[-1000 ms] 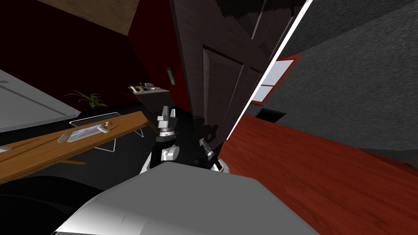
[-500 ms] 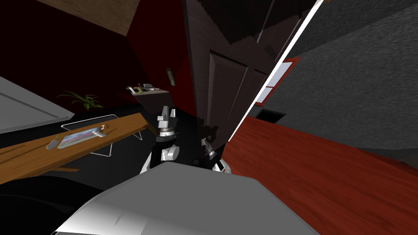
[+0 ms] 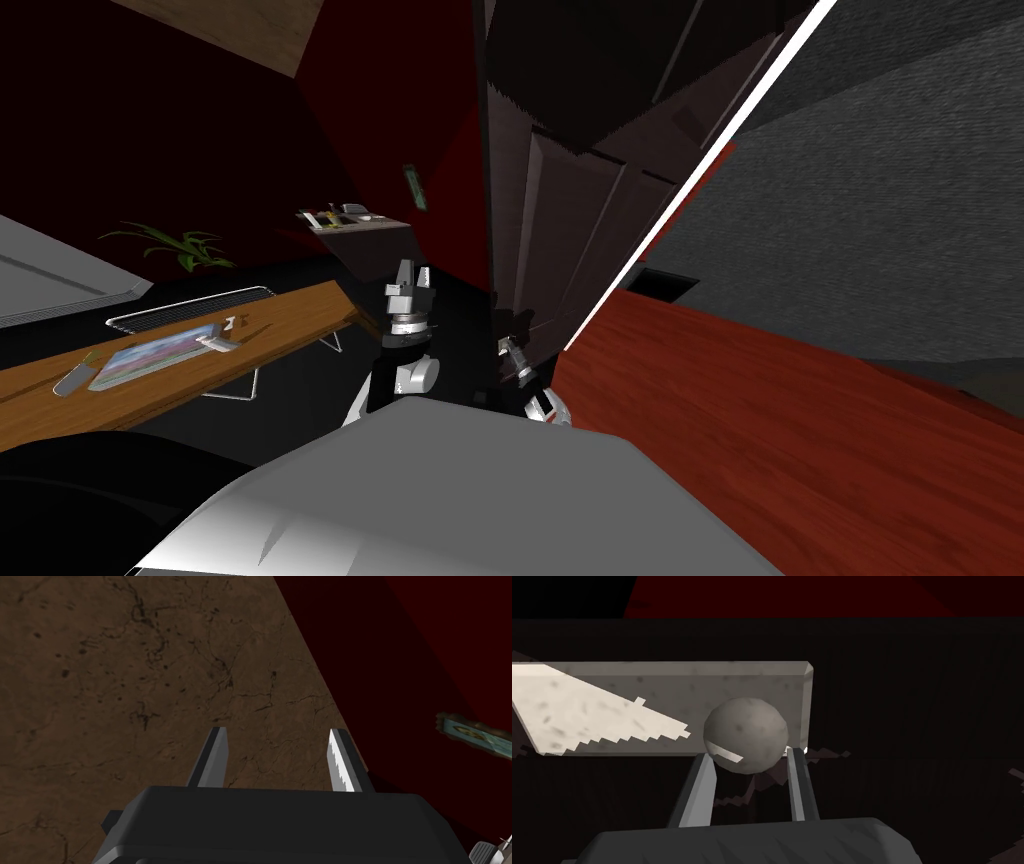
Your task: Push the door open
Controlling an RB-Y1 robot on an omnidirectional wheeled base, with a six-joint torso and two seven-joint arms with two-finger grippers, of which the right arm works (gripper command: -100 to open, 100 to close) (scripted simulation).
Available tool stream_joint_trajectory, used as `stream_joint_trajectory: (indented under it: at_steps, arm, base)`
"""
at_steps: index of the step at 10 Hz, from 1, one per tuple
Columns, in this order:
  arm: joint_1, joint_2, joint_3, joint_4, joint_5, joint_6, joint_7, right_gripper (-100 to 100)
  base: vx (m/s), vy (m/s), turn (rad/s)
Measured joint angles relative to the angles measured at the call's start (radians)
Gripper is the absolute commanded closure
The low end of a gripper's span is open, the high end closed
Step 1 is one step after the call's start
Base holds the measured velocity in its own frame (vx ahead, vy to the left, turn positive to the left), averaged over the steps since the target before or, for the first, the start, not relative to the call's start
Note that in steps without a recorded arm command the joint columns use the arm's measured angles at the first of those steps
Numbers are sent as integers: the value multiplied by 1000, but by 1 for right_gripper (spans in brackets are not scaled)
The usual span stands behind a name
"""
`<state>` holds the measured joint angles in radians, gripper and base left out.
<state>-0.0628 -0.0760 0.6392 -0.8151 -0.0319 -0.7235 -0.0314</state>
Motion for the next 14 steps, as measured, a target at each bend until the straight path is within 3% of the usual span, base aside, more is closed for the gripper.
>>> stream_joint_trajectory:
  at_steps: [1,2,8,14]
  arm:
    - [-13,8,-8,22,-3,-12,2,100]
    - [-17,7,-25,40,-8,-24,6,-100]
    - [2,9,-15,9,-19,-23,-5,-100]
    - [1,9,-24,18,-20,-35,2,-100]
  base:
    - [95,101,-74]
    - [-90,6,-115]
    - [-206,-77,-30]
    - [155,120,22]
